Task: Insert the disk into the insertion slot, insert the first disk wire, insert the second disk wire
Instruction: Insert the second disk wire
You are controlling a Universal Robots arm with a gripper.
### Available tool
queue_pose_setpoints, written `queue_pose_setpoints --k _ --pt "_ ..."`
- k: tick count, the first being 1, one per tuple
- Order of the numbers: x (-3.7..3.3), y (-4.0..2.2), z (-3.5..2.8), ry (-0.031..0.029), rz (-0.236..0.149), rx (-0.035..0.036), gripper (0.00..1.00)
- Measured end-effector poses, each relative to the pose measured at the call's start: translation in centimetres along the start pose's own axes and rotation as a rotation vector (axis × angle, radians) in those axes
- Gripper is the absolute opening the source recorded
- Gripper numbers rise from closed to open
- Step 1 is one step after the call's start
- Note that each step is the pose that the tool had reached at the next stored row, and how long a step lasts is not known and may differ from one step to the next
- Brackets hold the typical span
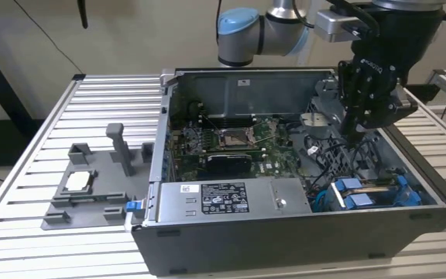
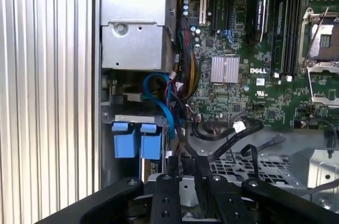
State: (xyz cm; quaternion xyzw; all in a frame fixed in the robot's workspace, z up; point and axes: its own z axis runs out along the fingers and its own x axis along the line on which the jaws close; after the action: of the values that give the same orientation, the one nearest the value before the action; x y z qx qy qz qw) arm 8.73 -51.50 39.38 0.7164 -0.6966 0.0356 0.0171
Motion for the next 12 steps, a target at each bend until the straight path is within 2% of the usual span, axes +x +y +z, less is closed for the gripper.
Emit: queue_pose_setpoints --k 1,2,3,8,9,11,12 --pt "-0.01 0.16 0.11 0.0008 -0.002 0.001 0.27" --pt "-0.09 0.46 0.49 0.0031 -0.017 0.0101 0.27" --pt "-0.21 0.53 0.74 0.0042 -0.03 0.0224 0.27" --pt "-0.48 0.8 1.31 0.0059 -0.049 0.0479 0.27" --pt "-0.5 0.89 1.39 0.0074 -0.052 0.0505 0.27" --pt "-0.51 1.07 1.46 0.0175 -0.058 0.0525 0.27" --pt "-0.53 1.16 1.52 0.0206 -0.061 0.0546 0.27"
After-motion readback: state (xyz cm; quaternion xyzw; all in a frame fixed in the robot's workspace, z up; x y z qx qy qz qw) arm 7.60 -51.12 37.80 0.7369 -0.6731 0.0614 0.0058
